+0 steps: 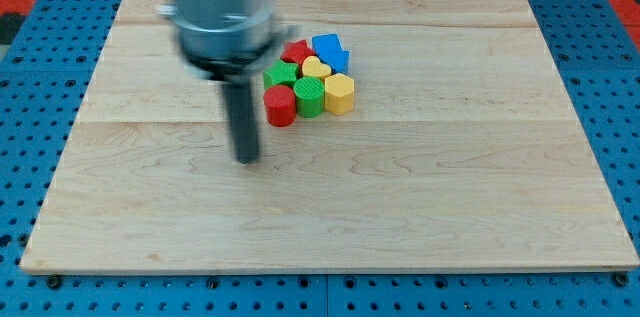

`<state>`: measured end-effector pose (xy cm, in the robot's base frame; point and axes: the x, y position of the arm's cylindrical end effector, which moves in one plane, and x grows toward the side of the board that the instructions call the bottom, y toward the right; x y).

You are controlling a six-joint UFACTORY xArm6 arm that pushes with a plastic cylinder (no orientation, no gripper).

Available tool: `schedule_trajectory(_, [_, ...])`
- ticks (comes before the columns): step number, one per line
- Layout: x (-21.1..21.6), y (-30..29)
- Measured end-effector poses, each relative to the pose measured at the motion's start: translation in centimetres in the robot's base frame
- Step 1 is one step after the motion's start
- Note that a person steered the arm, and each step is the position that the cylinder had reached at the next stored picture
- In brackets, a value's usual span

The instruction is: Separate the circles and yellow hexagon from the group of blocks

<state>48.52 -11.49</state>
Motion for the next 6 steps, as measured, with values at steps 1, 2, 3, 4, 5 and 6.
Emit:
schedule_trajectory(1, [-1.5,-3.9])
schedule_trajectory(2, [-4.9,0.4])
schedule_trajectory(3, [-5.1,11.1])
schedule_trajectory(4, [-1.5,18.0])
schedule_trajectory(5, [-3.3,14.7])
schedule_trajectory(6, [-6.7,16.5])
